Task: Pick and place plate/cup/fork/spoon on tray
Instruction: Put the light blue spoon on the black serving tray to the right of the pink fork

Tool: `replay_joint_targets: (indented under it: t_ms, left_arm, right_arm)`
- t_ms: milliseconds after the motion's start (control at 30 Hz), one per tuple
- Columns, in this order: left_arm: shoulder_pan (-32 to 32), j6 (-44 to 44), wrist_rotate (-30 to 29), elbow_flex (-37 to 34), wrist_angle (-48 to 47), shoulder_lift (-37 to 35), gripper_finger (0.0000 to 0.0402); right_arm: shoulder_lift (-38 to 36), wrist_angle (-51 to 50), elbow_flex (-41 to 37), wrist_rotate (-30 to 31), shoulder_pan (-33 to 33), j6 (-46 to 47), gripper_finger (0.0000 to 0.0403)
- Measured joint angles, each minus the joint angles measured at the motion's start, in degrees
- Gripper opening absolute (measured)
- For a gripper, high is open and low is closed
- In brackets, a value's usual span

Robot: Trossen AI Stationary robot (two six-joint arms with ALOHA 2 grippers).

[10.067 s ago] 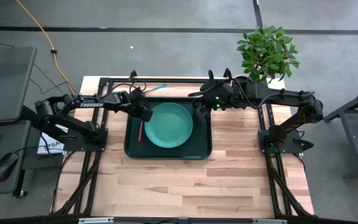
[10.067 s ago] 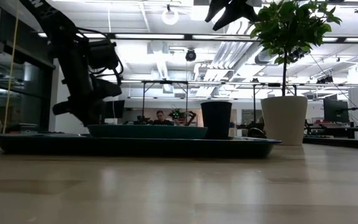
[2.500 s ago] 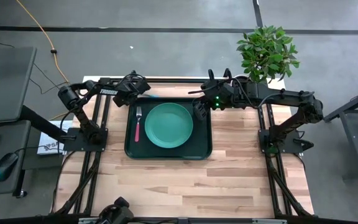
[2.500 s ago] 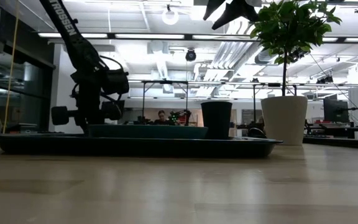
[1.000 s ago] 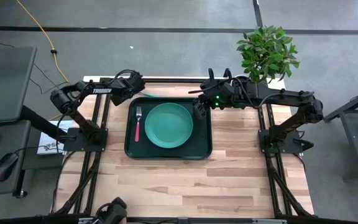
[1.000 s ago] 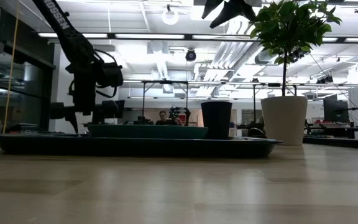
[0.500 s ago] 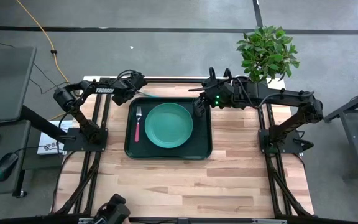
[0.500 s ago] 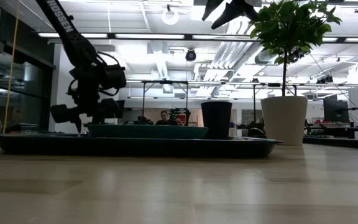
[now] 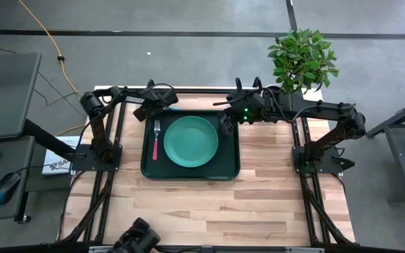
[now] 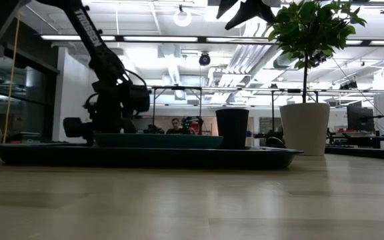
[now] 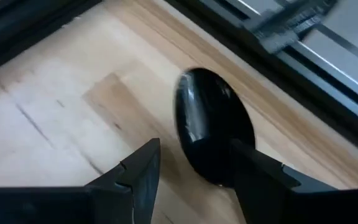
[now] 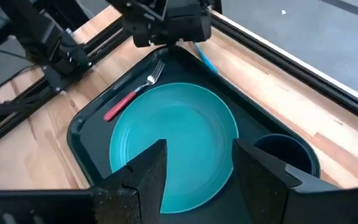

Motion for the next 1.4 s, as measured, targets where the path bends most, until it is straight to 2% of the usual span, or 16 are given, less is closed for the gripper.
replay_joint_targets:
  t_ms: [167, 300, 400, 467, 600, 833, 1000, 1300, 1400]
  left_arm:
    - [0.9, -3.3, 0.2, 0.2, -2.3, 0.1, 0.0142]
    - [1.2, -4.3, 0.1, 0.2, -4.6, 0.1, 0.0082]
    - [1.6, -1.7, -1.0, 0.2, -5.0, -0.2, 0.0024]
    - [1.7, 0.1, -1.3, 0.2, -4.5, -0.3, 0.0009]
    - [1.7, 4.2, 0.3, 0.2, -2.0, -0.9, 0.0007]
    - [1.4, 3.8, 0.5, 0.0, -0.2, -4.2, 0.0]
    - [2.6, 1.8, -2.0, 0.0, 5.9, -6.7, 0.0]
    - [3.5, -2.1, -1.9, 0.1, 18.6, -6.8, 0.0]
    - [3.2, 2.4, 0.1, 0.0, 25.4, -7.5, 0.0]
  right_arm:
    - [0.0, -0.6, 0.0, -1.9, 0.0, -0.5, 0.0172]
    - [0.0, -0.8, 0.0, -2.7, 0.0, -1.2, 0.0172]
    - [0.0, -1.3, 0.0, -3.6, 0.0, -1.3, 0.0172]
    - [0.0, -1.4, 0.0, -3.7, 0.0, -1.5, 0.0172]
    - [0.0, -1.4, 0.0, -3.7, 0.0, -2.4, 0.0172]
    - [0.0, -1.4, 0.0, -3.6, 0.0, -2.8, 0.0172]
    - [0.0, -1.4, 0.0, -3.6, 0.0, -3.0, 0.0172]
    - [0.0, -1.4, 0.0, -3.5, 0.0, -3.0, 0.0172]
    - [0.0, -1.3, 0.0, -3.5, -0.1, -4.2, 0.0172]
